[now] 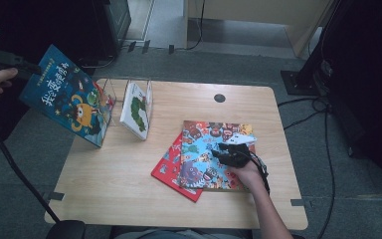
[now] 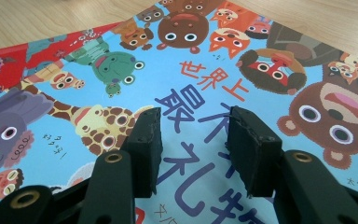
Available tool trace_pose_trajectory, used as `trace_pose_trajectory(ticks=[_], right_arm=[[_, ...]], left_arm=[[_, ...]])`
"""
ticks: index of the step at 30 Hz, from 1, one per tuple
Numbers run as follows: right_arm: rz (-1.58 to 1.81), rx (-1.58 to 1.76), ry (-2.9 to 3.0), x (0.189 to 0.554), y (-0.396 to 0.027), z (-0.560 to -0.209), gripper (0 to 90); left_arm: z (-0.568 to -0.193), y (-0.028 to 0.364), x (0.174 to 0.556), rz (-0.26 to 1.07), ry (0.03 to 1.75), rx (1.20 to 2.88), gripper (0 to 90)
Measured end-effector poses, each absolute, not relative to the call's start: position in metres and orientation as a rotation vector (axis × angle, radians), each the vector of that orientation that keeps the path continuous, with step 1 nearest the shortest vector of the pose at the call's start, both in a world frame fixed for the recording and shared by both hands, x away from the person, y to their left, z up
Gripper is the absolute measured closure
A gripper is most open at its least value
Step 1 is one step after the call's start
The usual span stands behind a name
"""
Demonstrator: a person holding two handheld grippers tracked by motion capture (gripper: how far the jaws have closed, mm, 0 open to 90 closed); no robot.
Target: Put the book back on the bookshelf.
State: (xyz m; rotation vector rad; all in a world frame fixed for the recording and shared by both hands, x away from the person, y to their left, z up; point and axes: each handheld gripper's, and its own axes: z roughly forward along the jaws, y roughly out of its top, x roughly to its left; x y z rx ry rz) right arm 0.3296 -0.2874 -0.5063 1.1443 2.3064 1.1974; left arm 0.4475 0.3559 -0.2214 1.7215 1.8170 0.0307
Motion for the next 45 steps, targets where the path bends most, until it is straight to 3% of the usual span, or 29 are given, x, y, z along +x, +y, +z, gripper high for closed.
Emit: trace_pose_trajectory(ticks=[11, 21, 37, 45], right_arm=[[1.176, 1.180, 2.315, 0.336, -0.294, -0.504, 55.1], [1.181, 1.203, 2.281, 0.342, -0.312, -0.497, 56.8], [1.186, 1.260, 2.222, 0.351, -0.341, -0.491, 56.9], [1.177, 1.276, 2.233, 0.352, -0.342, -0.494, 56.8]], left_arm=[[-0.212, 0.326, 0.422, 0.031, 1.703, 1.788, 51.3], [-0.245, 0.280, 0.412, -0.046, 1.631, 1.837, 51.6], [-0.291, 0.223, 0.395, -0.033, 1.554, 1.938, 52.1], [-0.325, 0.188, 0.388, -0.110, 1.481, 1.986, 51.7]])
